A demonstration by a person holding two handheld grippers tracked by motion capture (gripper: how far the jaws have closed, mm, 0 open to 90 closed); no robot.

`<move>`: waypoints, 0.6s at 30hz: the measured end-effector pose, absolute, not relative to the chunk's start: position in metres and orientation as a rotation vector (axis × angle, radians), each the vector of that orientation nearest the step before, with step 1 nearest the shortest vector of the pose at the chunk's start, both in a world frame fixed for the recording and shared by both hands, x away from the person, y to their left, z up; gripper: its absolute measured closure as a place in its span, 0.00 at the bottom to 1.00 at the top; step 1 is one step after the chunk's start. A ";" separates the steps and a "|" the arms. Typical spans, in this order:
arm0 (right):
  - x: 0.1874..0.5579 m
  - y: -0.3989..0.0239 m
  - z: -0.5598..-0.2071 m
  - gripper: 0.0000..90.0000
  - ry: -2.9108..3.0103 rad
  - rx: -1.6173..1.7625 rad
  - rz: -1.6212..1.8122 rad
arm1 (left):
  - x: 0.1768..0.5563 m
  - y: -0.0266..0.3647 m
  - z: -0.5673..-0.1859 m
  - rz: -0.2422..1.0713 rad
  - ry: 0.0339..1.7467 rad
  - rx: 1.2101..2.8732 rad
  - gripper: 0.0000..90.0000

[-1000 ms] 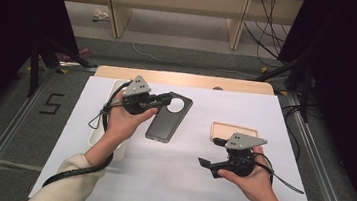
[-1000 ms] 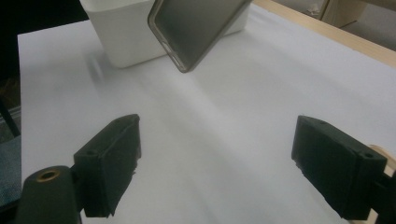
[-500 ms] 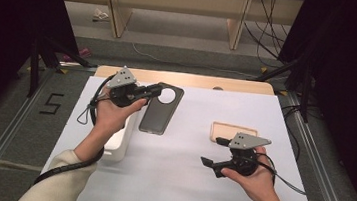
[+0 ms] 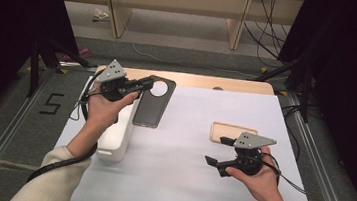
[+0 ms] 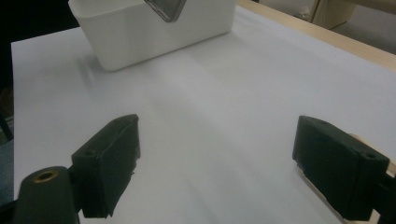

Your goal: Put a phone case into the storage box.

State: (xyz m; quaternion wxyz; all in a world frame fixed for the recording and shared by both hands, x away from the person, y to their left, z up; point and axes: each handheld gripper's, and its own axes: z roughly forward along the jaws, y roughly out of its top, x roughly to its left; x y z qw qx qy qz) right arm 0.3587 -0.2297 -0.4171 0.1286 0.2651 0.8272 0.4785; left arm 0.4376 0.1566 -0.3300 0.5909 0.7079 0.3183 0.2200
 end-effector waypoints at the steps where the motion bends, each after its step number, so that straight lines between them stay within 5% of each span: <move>1: 0.359 -0.231 -0.417 0.18 2.403 0.774 1.393 | 0.438 0.158 -0.329 0.516 0.742 1.644 0.90; 18: 0.357 -0.241 -0.416 0.18 2.388 0.805 1.398 | 0.448 0.179 -0.320 0.557 0.751 1.619 0.90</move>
